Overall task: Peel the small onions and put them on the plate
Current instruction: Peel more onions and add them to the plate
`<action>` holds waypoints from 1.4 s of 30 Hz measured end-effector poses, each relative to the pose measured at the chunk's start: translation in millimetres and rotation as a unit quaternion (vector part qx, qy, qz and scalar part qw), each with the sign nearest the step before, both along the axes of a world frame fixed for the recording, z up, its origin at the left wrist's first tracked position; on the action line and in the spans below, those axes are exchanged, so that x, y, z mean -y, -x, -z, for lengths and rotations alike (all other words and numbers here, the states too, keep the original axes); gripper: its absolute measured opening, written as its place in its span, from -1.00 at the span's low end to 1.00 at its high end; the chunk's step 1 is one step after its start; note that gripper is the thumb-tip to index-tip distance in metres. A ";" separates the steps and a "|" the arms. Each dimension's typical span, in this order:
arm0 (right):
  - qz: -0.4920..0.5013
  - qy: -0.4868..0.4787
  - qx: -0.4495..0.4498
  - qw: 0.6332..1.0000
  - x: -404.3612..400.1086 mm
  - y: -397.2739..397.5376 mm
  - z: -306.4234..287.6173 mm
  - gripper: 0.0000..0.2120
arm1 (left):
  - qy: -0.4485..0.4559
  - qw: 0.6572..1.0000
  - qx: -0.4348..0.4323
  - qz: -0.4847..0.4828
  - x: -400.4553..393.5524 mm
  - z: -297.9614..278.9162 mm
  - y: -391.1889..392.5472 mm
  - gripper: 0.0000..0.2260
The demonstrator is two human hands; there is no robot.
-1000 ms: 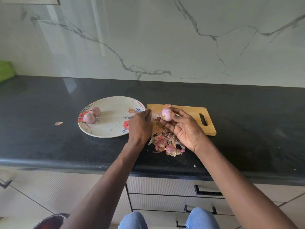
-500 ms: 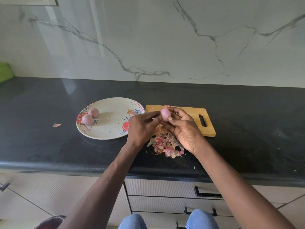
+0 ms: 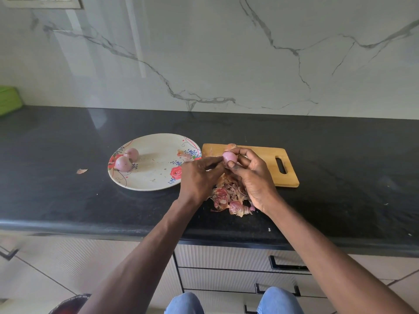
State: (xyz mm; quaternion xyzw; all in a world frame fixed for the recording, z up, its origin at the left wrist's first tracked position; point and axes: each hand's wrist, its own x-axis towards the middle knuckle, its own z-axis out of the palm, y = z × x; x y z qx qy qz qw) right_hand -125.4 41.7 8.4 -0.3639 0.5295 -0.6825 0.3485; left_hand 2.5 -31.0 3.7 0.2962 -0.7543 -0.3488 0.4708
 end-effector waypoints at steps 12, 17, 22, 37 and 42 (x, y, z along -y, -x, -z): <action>0.008 0.007 -0.059 0.998 -2.1 -6.9 1.2 -0.73 | -0.096 0.994 -0.047 -0.025 -0.6 -6.5 4.2 -0.90; -0.018 0.018 0.049 0.998 2.0 -6.5 -2.5 -0.75 | -0.151 0.983 -0.090 -0.045 9.2 -3.7 5.1 -0.86; -0.061 0.052 0.254 0.964 -1.5 -1.8 -11.6 -0.74 | -0.118 0.989 -0.025 -0.086 8.8 -3.3 5.4 -0.73; -0.034 0.050 0.242 0.968 0.5 4.1 -10.4 -0.48 | 0.028 0.991 0.093 -0.089 2.6 -2.6 5.0 -0.70; -0.012 0.028 0.173 0.984 -1.6 2.4 -10.1 -0.54 | -0.043 0.998 -0.022 -0.031 -0.7 -7.1 0.4 -0.72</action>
